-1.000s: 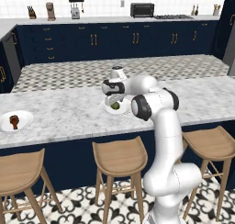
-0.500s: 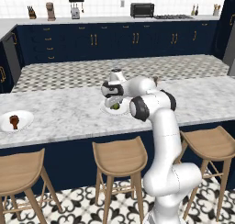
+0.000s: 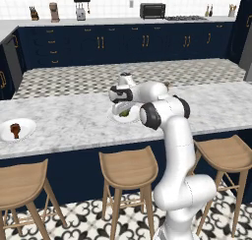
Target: Pick the chicken drumstick and lime from their plates and place them in the bowl. Then put the bowl in the fridge.
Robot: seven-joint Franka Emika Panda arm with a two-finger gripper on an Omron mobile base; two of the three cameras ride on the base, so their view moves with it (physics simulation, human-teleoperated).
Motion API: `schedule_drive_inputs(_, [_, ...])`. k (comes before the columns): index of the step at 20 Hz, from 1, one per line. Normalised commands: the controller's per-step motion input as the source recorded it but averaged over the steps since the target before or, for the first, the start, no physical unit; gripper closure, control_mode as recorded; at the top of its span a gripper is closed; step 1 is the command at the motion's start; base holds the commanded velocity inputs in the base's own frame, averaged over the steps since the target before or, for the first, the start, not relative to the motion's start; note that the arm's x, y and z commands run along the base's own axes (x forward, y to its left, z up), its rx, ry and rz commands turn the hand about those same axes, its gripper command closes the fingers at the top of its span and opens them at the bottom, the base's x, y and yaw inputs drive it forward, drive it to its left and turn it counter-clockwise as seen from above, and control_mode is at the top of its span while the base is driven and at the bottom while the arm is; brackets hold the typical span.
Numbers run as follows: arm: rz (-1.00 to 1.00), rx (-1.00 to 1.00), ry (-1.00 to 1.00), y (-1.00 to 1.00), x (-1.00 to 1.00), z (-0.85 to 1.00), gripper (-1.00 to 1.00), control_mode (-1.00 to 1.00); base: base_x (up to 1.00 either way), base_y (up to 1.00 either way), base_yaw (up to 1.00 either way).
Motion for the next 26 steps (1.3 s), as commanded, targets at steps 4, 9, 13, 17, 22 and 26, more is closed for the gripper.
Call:
schedule_drive_inputs(4, [0.02, 0.10, 0.00, -0.26, -1.00, 0.53, 1.00, -1.00, 0.00, 0.00, 0.00])
schedule_drive_inputs(9, [0.04, 0.01, -0.08, -0.28, -1.00, 0.52, 1.00, -1.00, 0.00, 0.00, 0.00])
schedule_drive_inputs(13, [0.04, 0.01, -0.09, -0.67, -0.92, 0.47, 1.00, -1.00, 0.00, 0.00, 0.00])
schedule_drive_inputs(17, [0.00, -0.03, -0.02, -0.96, -0.06, 0.22, 1.00, -1.00, 0.00, 0.00, 0.00])
schedule_drive_inputs(22, [-0.01, 0.00, 0.04, -0.85, 0.56, 0.14, 1.00, -1.00, 0.00, 0.00, 0.00])
schedule_drive_inputs(26, [-0.02, 0.00, 0.09, -0.69, 0.82, -0.03, 1.00, -1.00, 0.00, 0.00, 0.00])
